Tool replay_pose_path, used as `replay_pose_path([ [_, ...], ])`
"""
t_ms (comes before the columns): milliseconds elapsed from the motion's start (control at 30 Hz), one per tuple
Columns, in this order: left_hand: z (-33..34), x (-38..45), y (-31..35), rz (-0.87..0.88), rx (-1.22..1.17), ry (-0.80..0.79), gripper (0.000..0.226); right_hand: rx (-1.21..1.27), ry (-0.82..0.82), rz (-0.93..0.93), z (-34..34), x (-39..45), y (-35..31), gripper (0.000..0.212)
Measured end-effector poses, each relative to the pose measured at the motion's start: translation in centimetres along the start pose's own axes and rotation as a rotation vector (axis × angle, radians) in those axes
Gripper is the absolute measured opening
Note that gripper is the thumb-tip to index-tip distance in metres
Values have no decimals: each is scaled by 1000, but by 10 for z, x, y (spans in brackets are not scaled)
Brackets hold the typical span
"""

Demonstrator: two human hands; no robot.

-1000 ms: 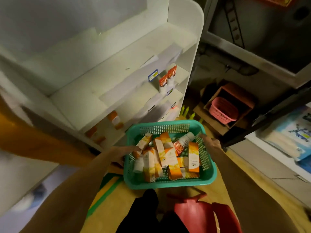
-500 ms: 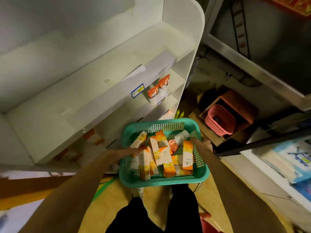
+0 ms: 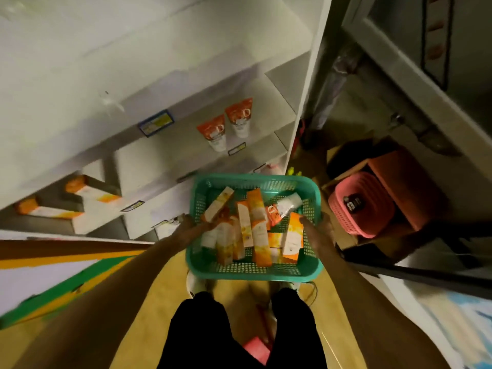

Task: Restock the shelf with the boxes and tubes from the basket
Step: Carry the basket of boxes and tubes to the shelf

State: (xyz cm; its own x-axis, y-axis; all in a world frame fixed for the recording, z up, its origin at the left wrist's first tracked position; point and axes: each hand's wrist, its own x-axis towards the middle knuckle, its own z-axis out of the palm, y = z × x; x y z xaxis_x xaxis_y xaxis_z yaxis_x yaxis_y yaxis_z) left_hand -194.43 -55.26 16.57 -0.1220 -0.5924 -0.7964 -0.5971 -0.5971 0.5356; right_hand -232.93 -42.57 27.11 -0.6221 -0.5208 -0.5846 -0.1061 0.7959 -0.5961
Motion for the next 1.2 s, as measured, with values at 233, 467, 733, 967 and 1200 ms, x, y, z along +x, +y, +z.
replay_pose_path([
  [233, 48, -113, 74, -87, 0, -26, 51, -81, -34, 35, -7, 32, 32, 64],
  [467, 58, -71, 32, -192, -16, -62, 72, -172, -52, 81, 43, 73, 76, 46],
  [733, 76, 37, -55, -235, -12, -212, 90, -174, -67, 120, 135, 168, 162, 51],
  [967, 103, 157, -127, -272, 79, -327, 77, -201, -90, 187, 205, 249, 222, 64],
  [1200, 114, 187, -159, -237, 66, -310, 40, -169, -104, 49, 229, 254, 237, 84],
])
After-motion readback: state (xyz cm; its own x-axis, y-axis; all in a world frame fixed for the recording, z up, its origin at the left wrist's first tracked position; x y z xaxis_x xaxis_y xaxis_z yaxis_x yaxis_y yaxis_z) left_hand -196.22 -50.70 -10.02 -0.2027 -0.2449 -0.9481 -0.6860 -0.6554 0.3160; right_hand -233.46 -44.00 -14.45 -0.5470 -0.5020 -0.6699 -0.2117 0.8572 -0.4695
